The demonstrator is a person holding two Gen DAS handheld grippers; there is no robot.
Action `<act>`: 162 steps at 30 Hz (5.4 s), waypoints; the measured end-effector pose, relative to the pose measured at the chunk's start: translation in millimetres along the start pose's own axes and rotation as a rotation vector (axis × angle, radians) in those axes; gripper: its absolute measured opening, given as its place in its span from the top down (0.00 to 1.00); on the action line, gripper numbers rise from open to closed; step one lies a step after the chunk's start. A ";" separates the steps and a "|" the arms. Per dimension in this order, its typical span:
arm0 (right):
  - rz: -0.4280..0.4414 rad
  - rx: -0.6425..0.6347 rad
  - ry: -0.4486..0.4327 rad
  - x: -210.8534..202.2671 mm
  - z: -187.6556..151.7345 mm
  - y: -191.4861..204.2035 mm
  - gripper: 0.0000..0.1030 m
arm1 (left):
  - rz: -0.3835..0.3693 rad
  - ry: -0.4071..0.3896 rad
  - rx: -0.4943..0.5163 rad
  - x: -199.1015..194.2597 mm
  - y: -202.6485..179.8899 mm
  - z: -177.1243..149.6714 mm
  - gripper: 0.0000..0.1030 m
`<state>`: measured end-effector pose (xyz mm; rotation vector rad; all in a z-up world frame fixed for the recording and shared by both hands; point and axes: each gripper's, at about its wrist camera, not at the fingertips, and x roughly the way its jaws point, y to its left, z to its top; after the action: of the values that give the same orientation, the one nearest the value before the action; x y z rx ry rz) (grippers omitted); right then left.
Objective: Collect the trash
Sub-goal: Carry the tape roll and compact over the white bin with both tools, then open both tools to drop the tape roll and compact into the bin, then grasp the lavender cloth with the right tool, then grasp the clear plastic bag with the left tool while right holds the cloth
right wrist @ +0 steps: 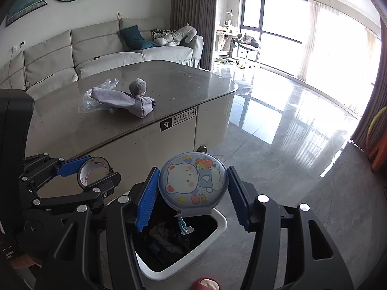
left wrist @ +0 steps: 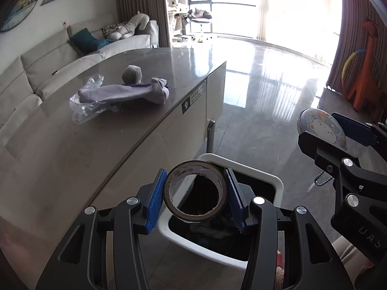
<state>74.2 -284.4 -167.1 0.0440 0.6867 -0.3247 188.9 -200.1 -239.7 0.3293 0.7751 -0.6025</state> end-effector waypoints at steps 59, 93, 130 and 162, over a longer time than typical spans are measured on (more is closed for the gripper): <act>-0.018 -0.022 0.109 81.3 -8.1 37.4 0.04 | 0.136 0.006 -0.110 -13.0 69.9 -5.8 0.05; 0.065 -0.188 -0.103 100.7 76.4 96.0 0.04 | 0.199 -0.108 -0.169 -25.7 126.8 48.3 0.05; 0.073 -0.285 -0.092 208.0 125.6 123.7 0.97 | 0.239 -0.084 -0.254 27.1 186.8 72.1 0.05; 0.123 -0.121 -0.142 161.2 148.8 78.2 0.97 | 0.186 0.076 -0.219 136.4 164.7 105.2 0.68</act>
<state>306.9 -277.0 -158.5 -0.0510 0.5593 -0.1663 425.0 -174.5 -258.8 0.2209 0.8646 -0.3279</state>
